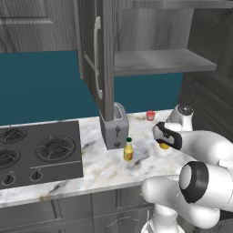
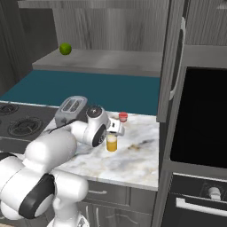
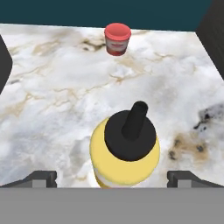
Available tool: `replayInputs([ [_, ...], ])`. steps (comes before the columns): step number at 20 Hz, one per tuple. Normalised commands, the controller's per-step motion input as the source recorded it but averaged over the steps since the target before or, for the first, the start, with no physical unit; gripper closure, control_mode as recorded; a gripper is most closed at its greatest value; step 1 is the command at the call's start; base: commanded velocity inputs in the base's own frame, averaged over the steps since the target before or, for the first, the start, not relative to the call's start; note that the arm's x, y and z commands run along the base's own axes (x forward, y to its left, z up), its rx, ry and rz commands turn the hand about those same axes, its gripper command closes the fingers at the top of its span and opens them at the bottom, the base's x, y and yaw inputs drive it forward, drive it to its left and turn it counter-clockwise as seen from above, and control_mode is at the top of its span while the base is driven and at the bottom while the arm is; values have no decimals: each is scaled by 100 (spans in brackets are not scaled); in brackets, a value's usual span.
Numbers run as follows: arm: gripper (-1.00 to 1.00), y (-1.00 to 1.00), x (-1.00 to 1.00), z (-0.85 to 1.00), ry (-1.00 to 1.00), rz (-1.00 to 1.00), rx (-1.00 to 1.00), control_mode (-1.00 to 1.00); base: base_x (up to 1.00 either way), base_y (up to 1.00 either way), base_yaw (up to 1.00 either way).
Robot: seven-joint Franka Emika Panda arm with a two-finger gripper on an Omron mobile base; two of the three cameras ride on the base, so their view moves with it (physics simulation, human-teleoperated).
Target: Pick the mustard and mustard from the counter and place them in the cabinet.
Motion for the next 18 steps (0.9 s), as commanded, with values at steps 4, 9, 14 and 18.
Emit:
replayInputs([
  [4, -100, -4, 16, -9, 0, 0, 0, -100, 0, 0, 0],
  [9, -100, -6, 8, -9, 0, 0, 0, -100, 0, 0, 0],
  [14, -100, -8, 8, -11, 0, 0, 0, -100, 0, 0, 0],
  [18, -100, -6, 12, -12, 0, 0, 0, -100, 0, 0, 0],
])
